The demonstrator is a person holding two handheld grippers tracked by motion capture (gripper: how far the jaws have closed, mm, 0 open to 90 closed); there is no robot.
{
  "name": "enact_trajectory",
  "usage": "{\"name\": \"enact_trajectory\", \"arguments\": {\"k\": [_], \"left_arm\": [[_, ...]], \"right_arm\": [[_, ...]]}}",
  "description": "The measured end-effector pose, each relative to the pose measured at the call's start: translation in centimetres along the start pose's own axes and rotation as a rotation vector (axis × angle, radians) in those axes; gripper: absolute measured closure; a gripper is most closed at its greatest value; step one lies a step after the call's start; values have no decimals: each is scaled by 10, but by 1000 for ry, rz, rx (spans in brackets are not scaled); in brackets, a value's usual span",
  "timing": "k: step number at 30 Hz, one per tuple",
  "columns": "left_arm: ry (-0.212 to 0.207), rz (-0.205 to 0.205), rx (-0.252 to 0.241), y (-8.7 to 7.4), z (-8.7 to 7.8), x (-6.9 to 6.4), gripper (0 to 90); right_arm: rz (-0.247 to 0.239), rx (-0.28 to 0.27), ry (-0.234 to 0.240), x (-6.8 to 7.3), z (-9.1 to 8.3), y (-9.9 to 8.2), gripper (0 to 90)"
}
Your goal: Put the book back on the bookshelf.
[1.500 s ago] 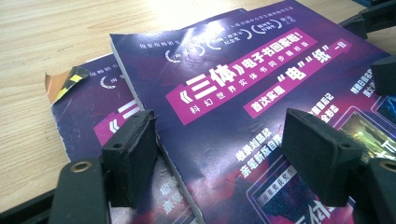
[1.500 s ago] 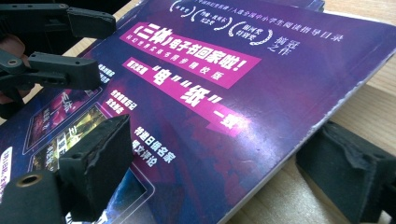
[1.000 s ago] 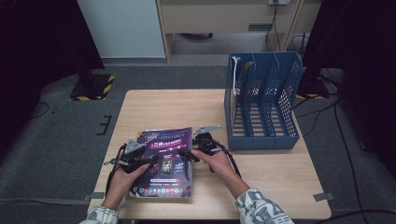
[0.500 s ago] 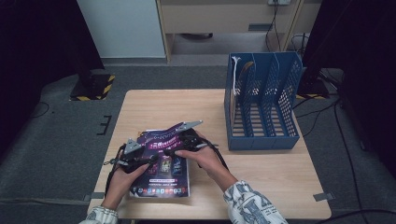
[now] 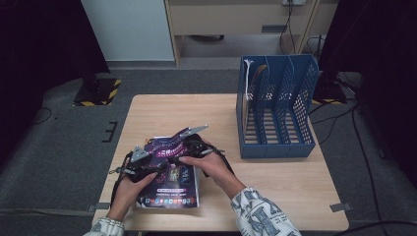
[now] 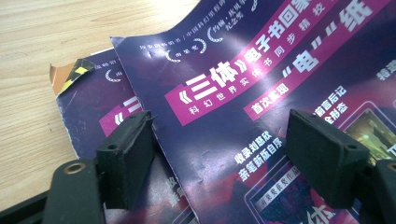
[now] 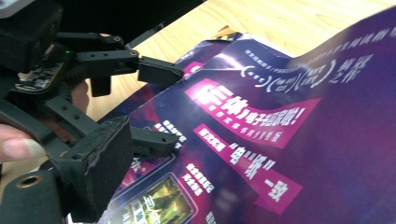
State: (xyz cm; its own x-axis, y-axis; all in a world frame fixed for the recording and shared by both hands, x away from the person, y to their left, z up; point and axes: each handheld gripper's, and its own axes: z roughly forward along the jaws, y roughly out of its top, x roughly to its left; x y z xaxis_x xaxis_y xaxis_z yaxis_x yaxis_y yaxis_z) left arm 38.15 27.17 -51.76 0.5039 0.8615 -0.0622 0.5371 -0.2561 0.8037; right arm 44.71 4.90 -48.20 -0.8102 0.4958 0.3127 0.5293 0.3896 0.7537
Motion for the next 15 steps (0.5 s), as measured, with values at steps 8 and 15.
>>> {"name": "enact_trajectory", "arguments": {"k": [8, 15], "left_arm": [[-1, -2, 0, 0, 0, 0, 233], [3, 4, -1, 0, 0, 0, 232]], "right_arm": [[0, 65, -11, 0, 7, -1, 230], [49, 74, -41, -4, 8, -4, 366]]}}
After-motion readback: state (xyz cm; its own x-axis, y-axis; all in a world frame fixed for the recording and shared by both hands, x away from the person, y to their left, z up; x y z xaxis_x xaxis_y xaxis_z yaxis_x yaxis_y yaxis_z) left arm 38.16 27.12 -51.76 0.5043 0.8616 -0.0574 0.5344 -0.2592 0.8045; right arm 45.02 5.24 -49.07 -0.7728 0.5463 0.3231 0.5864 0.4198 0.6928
